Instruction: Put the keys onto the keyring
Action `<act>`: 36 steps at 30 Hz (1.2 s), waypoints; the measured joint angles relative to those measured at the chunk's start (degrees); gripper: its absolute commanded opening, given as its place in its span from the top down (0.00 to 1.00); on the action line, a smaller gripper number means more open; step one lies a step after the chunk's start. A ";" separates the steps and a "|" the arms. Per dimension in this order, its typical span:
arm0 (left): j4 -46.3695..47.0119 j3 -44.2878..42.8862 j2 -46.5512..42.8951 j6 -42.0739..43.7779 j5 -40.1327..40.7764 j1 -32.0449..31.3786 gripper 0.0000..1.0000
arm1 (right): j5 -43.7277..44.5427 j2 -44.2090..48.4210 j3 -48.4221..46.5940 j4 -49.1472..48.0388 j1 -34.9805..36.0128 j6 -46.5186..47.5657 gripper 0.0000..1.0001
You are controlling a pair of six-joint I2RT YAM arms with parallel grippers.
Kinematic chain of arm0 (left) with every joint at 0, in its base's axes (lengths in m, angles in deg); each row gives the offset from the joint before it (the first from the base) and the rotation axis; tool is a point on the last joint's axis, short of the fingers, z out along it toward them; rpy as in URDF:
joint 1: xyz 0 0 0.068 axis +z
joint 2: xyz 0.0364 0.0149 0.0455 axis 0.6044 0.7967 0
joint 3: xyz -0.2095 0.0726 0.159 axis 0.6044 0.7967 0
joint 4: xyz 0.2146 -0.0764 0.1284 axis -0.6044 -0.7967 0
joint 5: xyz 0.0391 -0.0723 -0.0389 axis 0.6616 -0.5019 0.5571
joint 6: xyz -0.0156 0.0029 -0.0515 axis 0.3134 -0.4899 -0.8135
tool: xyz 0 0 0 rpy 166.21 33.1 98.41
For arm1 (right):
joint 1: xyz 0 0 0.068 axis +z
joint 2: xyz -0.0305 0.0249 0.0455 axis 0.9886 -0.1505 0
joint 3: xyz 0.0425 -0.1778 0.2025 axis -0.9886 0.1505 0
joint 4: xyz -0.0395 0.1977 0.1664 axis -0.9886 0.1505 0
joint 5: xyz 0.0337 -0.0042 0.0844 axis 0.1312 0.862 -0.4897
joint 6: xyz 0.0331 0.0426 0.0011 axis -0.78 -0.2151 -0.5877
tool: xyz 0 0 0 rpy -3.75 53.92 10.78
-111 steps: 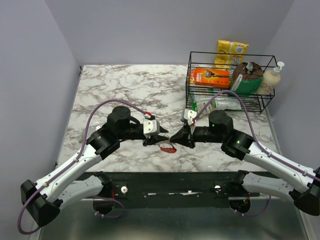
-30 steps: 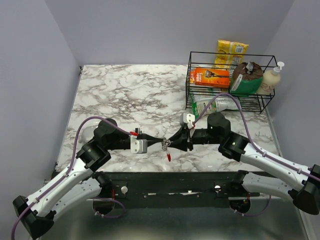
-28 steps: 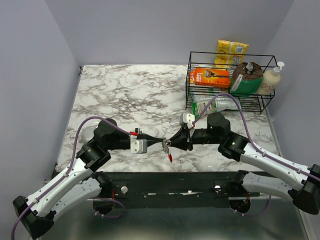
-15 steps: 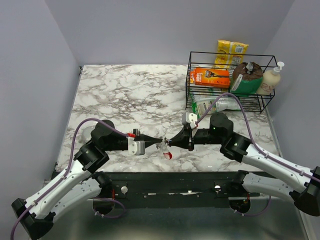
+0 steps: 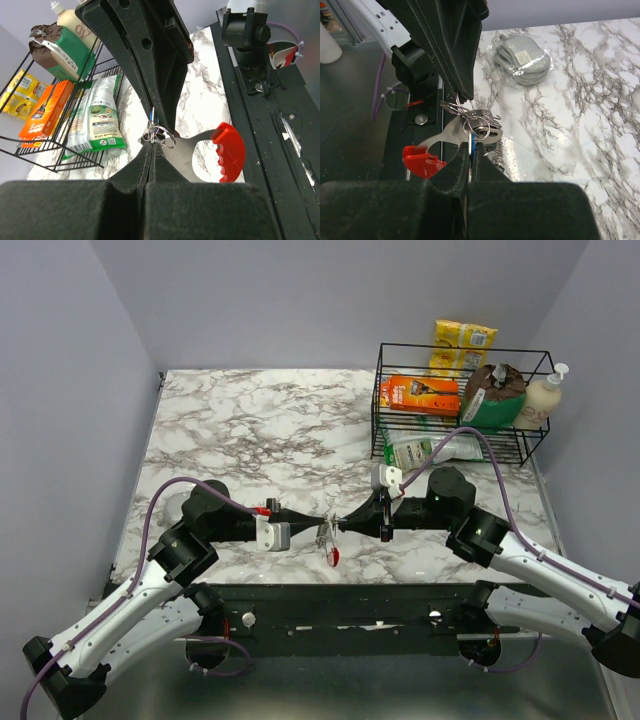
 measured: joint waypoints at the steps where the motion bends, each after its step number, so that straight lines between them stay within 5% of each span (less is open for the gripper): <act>1: -0.02 0.00 0.00 0.00 0.09 0.00 1.00 | -0.02 0.00 0.00 0.07 0.00 0.00 0.99; 36: 0.68 0.00 3.76 -1.60 0.28 0.00 1.00 | -1.79 -3.06 -2.80 2.97 -0.17 -0.02 1.00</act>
